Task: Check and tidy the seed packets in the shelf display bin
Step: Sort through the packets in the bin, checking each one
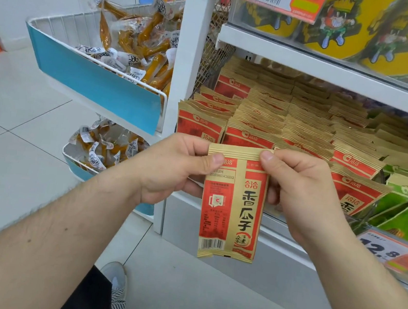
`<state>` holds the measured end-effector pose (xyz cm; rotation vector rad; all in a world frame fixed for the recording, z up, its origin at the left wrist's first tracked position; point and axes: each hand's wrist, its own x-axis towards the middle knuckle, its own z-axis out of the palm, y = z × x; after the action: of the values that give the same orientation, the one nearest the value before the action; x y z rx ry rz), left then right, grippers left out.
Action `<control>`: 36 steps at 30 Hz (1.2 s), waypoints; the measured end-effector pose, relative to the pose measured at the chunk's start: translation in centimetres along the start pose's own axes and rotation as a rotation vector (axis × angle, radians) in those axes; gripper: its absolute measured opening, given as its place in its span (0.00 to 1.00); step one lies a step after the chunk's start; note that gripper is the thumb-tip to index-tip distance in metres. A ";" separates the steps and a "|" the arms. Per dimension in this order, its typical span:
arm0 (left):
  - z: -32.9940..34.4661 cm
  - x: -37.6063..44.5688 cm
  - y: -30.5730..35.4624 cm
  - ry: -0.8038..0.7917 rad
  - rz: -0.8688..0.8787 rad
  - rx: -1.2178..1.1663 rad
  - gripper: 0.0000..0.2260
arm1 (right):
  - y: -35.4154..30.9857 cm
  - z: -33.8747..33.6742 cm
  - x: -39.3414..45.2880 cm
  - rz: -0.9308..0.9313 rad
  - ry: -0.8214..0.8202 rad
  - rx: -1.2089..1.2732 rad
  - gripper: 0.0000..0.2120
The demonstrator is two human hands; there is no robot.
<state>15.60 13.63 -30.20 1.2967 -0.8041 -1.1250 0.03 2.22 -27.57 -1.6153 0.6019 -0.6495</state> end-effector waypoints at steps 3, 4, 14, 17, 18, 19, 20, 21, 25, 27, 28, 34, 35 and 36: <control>-0.1 -0.1 -0.1 -0.015 0.009 -0.014 0.16 | -0.2 0.3 0.0 0.028 0.007 0.034 0.15; 0.0 -0.1 -0.1 -0.022 0.006 -0.024 0.15 | -0.2 0.3 0.0 0.038 0.013 0.041 0.15; 0.0 0.0 0.3 0.034 0.042 -0.128 0.17 | 0.7 -1.2 0.7 0.120 -0.239 -0.037 0.11; -0.3 0.0 0.6 0.078 0.047 -0.186 0.19 | 1.1 -1.3 0.6 0.131 -0.312 -0.049 0.11; -0.4 0.0 0.7 0.078 0.045 -0.191 0.19 | 1.1 -1.3 0.6 0.128 -0.318 -0.026 0.11; -0.5 -0.1 0.7 0.077 0.044 -0.194 0.19 | 1.1 -1.2 0.5 0.126 -0.320 -0.010 0.11; -0.5 -0.1 0.8 0.075 0.045 -0.199 0.19 | 1.0 -1.2 0.5 0.124 -0.320 -0.005 0.11; -0.5 -0.1 0.8 0.073 0.045 -0.204 0.20 | 0.9 -1.2 0.5 0.121 -0.321 -0.003 0.10; -0.7 -0.2 0.7 0.066 0.051 -0.196 0.19 | 1.0 -1.0 0.5 0.111 -0.329 0.002 0.10; -0.8 -0.2 0.7 0.062 0.051 -0.197 0.19 | 1.0 -1.1 0.4 0.109 -0.326 0.016 0.08; -0.8 -0.2 0.7 0.059 0.049 -0.202 0.19 | 1.0 -1.0 0.4 0.107 -0.326 0.014 0.08; -0.7 -0.2 1.1 0.041 0.106 -0.218 0.27 | 1.0 -0.1 0.3 0.176 -0.287 0.212 0.12; -0.6 -0.1 1.1 0.046 0.118 -0.237 0.30 | 1.0 0.2 0.1 0.237 -0.296 0.342 0.13; -0.6 0.1 1.0 0.042 0.137 -0.240 0.30 | 0.9 0.6 0.0 0.311 -0.319 0.475 0.12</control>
<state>16.35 13.69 -29.33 1.0465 -0.6928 -1.0467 0.39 2.52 -28.57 -1.1173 0.4100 -0.2659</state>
